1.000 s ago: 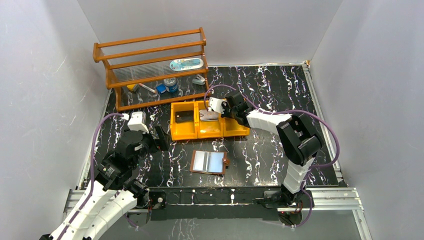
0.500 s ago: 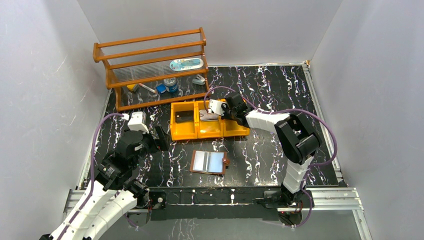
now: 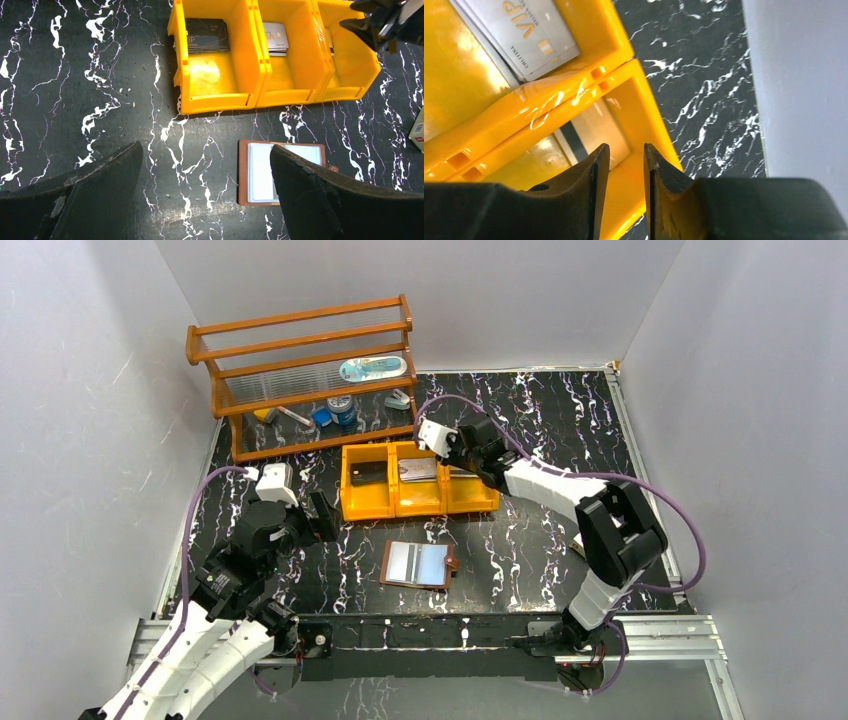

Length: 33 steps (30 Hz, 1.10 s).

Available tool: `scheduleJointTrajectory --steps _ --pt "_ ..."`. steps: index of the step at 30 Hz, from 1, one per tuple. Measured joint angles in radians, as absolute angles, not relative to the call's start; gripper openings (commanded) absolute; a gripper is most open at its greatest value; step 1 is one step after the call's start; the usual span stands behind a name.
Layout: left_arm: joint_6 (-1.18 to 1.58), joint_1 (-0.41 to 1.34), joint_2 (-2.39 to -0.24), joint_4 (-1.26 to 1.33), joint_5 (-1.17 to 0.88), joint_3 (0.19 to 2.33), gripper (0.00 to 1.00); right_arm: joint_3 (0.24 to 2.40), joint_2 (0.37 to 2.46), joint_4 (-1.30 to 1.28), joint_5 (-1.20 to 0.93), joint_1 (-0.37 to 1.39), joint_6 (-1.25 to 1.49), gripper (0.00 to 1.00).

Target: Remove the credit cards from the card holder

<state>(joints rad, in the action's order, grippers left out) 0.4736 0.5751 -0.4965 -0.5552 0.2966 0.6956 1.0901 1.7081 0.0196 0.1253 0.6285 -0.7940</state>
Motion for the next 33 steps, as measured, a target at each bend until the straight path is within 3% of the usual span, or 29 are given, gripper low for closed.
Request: scheduleJointTrajectory --steps 6,15,23,33 --pt "0.474 0.575 -0.502 -0.555 0.297 0.696 0.98 1.061 1.618 0.053 0.129 0.628 -0.736 0.46" --pt "0.473 0.575 -0.514 -0.555 0.296 0.695 0.98 1.114 1.581 -0.099 0.153 0.628 -0.165 0.34" --pt "0.473 0.575 -0.521 -0.555 0.296 0.695 0.98 1.197 1.679 -0.306 0.177 0.628 0.258 0.34" --pt "0.473 0.575 -0.519 -0.555 0.296 0.695 0.98 1.25 1.862 -0.402 0.239 0.621 0.416 0.34"
